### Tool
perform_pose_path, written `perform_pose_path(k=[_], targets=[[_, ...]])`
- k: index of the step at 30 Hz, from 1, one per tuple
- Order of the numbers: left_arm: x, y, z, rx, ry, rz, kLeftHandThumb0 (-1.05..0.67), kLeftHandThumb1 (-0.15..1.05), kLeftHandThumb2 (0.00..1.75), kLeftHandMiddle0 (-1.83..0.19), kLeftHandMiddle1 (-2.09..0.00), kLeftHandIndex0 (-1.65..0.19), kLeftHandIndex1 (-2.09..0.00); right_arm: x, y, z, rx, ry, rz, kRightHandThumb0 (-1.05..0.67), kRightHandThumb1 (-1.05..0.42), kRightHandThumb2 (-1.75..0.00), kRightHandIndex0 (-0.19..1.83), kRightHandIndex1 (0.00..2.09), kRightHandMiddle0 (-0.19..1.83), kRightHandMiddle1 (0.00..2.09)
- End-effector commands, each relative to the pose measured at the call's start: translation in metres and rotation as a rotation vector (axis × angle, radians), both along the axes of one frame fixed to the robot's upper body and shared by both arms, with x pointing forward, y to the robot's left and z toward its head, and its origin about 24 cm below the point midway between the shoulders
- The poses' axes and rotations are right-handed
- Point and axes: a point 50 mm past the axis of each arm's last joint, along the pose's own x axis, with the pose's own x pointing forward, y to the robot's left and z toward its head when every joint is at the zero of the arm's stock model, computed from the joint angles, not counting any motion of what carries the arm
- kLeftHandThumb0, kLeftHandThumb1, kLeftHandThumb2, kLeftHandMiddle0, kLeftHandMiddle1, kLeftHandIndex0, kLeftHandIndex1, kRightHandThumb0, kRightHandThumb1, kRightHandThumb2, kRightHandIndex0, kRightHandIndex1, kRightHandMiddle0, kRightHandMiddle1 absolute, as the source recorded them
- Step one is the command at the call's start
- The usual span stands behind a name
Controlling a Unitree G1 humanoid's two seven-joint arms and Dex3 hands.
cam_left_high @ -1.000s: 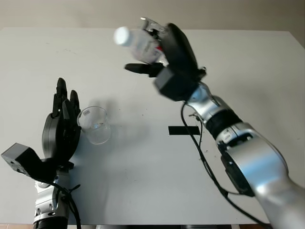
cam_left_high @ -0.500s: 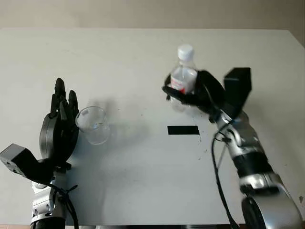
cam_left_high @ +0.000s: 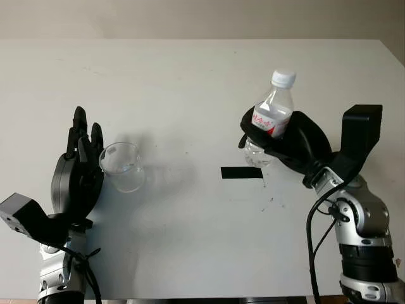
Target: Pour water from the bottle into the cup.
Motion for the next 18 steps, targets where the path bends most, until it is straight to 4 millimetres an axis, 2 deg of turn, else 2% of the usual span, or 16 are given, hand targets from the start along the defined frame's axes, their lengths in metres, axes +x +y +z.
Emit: perform_pose_path(k=[1, 18], targets=[[-0.01, 0.002, -0.018, -0.026, 0.075, 0.012, -0.8, 1.05, 0.67, 0.19, 0.0, 0.19, 0.0, -0.002, 0.005, 0.003, -0.009, -0.044, 0.001, -0.36, -1.05, -0.49, 1.3, 2.09, 0.89, 2.09], [-0.012, 0.006, -0.017, -0.038, 0.078, 0.018, -0.81, 1.05, 0.65, 0.19, 0.0, 0.19, 0.0, 0.005, 0.019, -0.027, -0.045, -0.05, -0.057, -0.36, -1.05, -0.51, 1.33, 2.09, 0.96, 2.09]])
